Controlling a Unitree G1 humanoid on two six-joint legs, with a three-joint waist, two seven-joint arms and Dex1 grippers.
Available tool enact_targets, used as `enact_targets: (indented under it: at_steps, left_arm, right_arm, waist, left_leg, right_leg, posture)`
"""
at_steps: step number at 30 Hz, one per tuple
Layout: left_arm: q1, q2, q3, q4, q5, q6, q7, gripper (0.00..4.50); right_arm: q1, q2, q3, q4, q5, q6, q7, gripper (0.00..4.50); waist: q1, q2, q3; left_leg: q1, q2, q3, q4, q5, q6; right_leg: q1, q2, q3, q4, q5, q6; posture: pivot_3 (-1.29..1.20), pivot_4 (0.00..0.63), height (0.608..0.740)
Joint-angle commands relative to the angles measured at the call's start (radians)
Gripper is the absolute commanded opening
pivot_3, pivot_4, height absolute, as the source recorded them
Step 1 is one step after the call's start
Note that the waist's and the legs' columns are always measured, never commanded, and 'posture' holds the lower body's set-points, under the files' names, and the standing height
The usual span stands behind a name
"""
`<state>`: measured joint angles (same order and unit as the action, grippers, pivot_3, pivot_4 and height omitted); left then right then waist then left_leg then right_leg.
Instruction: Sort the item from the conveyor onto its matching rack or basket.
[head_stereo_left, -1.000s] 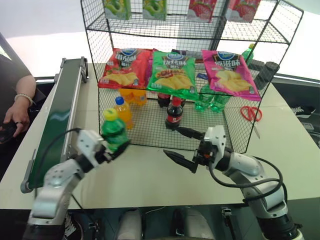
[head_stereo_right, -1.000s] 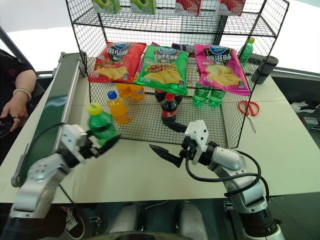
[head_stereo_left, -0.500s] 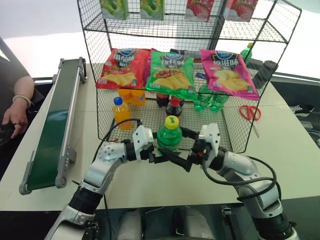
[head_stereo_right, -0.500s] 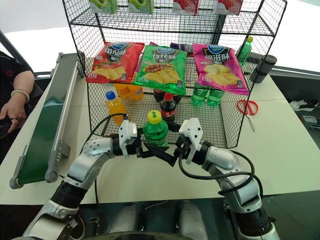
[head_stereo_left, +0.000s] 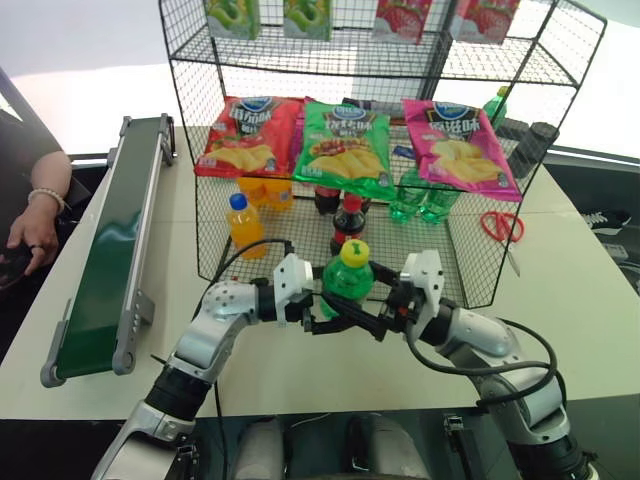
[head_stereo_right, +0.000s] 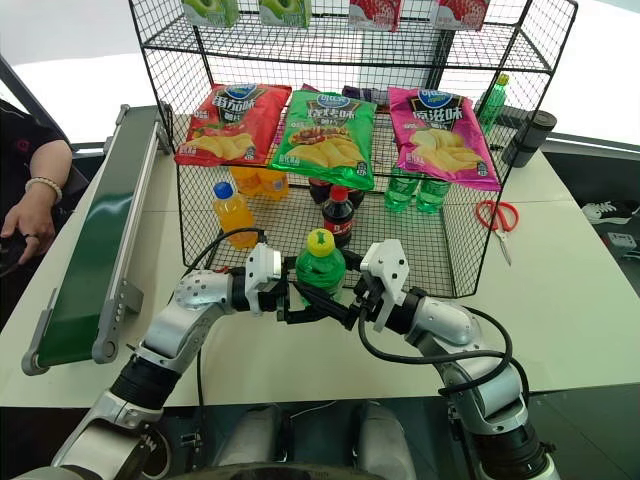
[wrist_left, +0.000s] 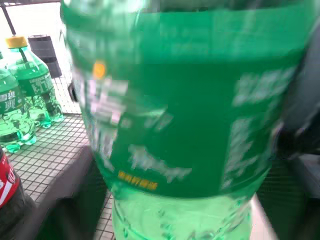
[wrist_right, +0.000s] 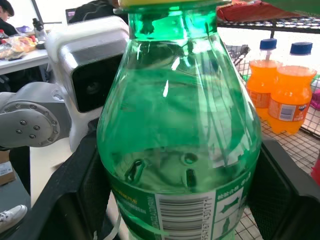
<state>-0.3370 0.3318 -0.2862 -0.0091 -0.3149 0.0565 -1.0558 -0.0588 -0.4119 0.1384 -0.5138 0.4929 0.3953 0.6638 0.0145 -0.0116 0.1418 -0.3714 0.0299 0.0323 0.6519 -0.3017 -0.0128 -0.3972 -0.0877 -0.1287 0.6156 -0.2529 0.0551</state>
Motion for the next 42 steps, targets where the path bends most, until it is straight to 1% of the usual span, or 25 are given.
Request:
enact_targets:
  at_steps: [1, 5, 7, 10, 14, 18, 23, 30, 33, 38, 39, 40, 42]
  left_arm:
    - [0.004, 0.005, 0.039, 0.0, 0.014, -0.004, 0.046, 4.47]
    - [0.072, 0.036, 0.119, 0.004, -0.004, 0.014, 0.107, 4.47]
    - [0.113, 0.05, 0.145, -0.011, 0.014, -0.008, 0.14, 4.47]
    - [0.146, 0.045, 0.17, -0.056, 0.005, 0.026, 0.197, 4.47]
    - [0.156, 0.042, 0.172, -0.116, -0.011, 0.069, 0.222, 4.47]
    - [0.146, 0.038, 0.152, -0.157, -0.007, 0.087, 0.224, 4.47]
    - [0.145, 0.038, 0.132, -0.184, -0.008, 0.099, 0.214, 4.47]
    - [0.154, 0.05, 0.13, -0.206, -0.015, 0.112, 0.191, 4.47]
    - [0.157, 0.053, 0.128, -0.212, -0.015, 0.115, 0.187, 4.47]
    - [0.163, 0.055, 0.126, -0.22, -0.015, 0.119, 0.188, 4.47]
    - [0.165, 0.055, 0.125, -0.222, -0.015, 0.119, 0.188, 4.5]
    - [0.167, 0.056, 0.124, -0.224, -0.015, 0.12, 0.187, 4.5]
    - [0.17, 0.058, 0.122, -0.226, -0.015, 0.121, 0.187, 4.5]
  right_arm:
    - [-0.013, 0.017, -0.057, -0.02, -0.004, -0.04, -0.037, 3.05]
    - [-0.01, 0.033, -0.142, 0.055, -0.067, -0.079, -0.136, 3.05]
    - [-0.013, 0.046, -0.194, 0.12, -0.114, -0.11, -0.205, 3.05]
    - [-0.033, 0.068, -0.245, 0.223, -0.167, -0.153, -0.282, 3.05]
    - [-0.073, 0.106, -0.274, 0.335, -0.201, -0.215, -0.332, 3.05]
    - [-0.139, 0.145, -0.289, 0.501, -0.25, -0.302, -0.393, 3.05]
    - [-0.235, 0.174, -0.308, 0.692, -0.279, -0.396, -0.435, 3.05]
    - [-0.339, 0.182, -0.342, 0.952, -0.31, -0.546, -0.491, 3.05]
    - [-0.359, 0.182, -0.346, 1.006, -0.314, -0.584, -0.495, 3.05]
    - [-0.364, 0.182, -0.346, 1.028, -0.305, -0.604, -0.48, 3.05]
    - [-0.361, 0.182, -0.345, 1.025, -0.304, -0.604, -0.476, 4.11]
    - [-0.353, 0.179, -0.341, 1.013, -0.31, -0.601, -0.476, 4.48]
    - [-0.334, 0.175, -0.337, 0.98, -0.318, -0.592, -0.478, 4.48]
  waist:
    - [0.0, 0.0, 0.0]
    - [-0.002, 0.0, 0.0]
    - [-0.001, 0.0, 0.0]
    - [0.003, 0.001, 0.0]
    - [-0.001, 0.002, 0.001]
    - [-0.004, 0.004, 0.001]
    - [-0.003, 0.005, 0.001]
    - [-0.003, 0.006, 0.002]
    - [-0.005, 0.007, 0.001]
    - [-0.004, 0.007, 0.001]
    - [-0.004, 0.007, 0.001]
    - [-0.004, 0.007, 0.001]
    - [-0.004, 0.007, 0.001]
  left_leg:
    - [0.0, 0.0, 0.0, 0.0, 0.0, 0.0]
    - [0.0, 0.0, 0.0, 0.0, 0.0, 0.0]
    - [0.0, 0.0, 0.0, 0.0, 0.0, 0.0]
    - [0.0, 0.0, 0.0, 0.0, 0.0, 0.0]
    - [0.0, 0.0, 0.001, 0.0, 0.0, 0.0]
    - [0.002, 0.0, 0.002, -0.001, 0.0, 0.0]
    - [0.002, 0.0, 0.004, -0.001, 0.0, 0.0]
    - [0.002, 0.0, 0.005, -0.001, 0.001, -0.001]
    - [0.002, 0.001, 0.005, -0.001, 0.001, -0.001]
    - [0.003, 0.001, 0.006, -0.001, 0.001, -0.001]
    - [0.003, 0.001, 0.006, -0.001, 0.001, -0.001]
    - [0.003, 0.001, 0.006, -0.001, 0.001, -0.001]
    - [0.003, 0.001, 0.006, -0.001, 0.001, -0.001]
  right_leg:
    - [0.0, 0.0, 0.0, 0.0, 0.0, 0.0]
    - [0.0, 0.0, 0.0, 0.0, 0.0, 0.0]
    - [0.0, 0.0, 0.0, 0.0, 0.0, 0.0]
    - [0.0, -0.001, 0.0, 0.0, 0.0, 0.0]
    - [0.0, -0.001, 0.0, 0.0, 0.0, 0.0]
    - [0.0, 0.0, 0.002, 0.001, 0.0, 0.0]
    - [0.0, 0.0, 0.003, 0.001, 0.0, 0.0]
    - [0.0, 0.0, 0.004, 0.001, 0.0, 0.0]
    - [0.0, 0.0, 0.004, 0.001, 0.0, 0.0]
    - [0.0, 0.0, 0.005, 0.001, 0.0, 0.0]
    - [0.0, 0.0, 0.005, 0.001, 0.0, 0.0]
    - [0.0, 0.0, 0.005, 0.001, 0.0, 0.0]
    - [0.0, 0.0, 0.005, 0.002, 0.0, 0.0]
  posture:
    - [0.0, 0.15, 0.734]
    - [0.0, 0.15, 0.734]
    - [0.0, 0.15, 0.734]
    - [0.0, 0.15, 0.734]
    - [0.0, 0.15, 0.734]
    - [0.0, 0.15, 0.734]
    - [0.0, 0.15, 0.734]
    - [0.0, 0.15, 0.734]
    - [0.0, 0.15, 0.734]
    - [0.0, 0.15, 0.734]
    - [0.0, 0.15, 0.734]
    - [0.0, 0.15, 0.734]
    - [0.0, 0.15, 0.734]
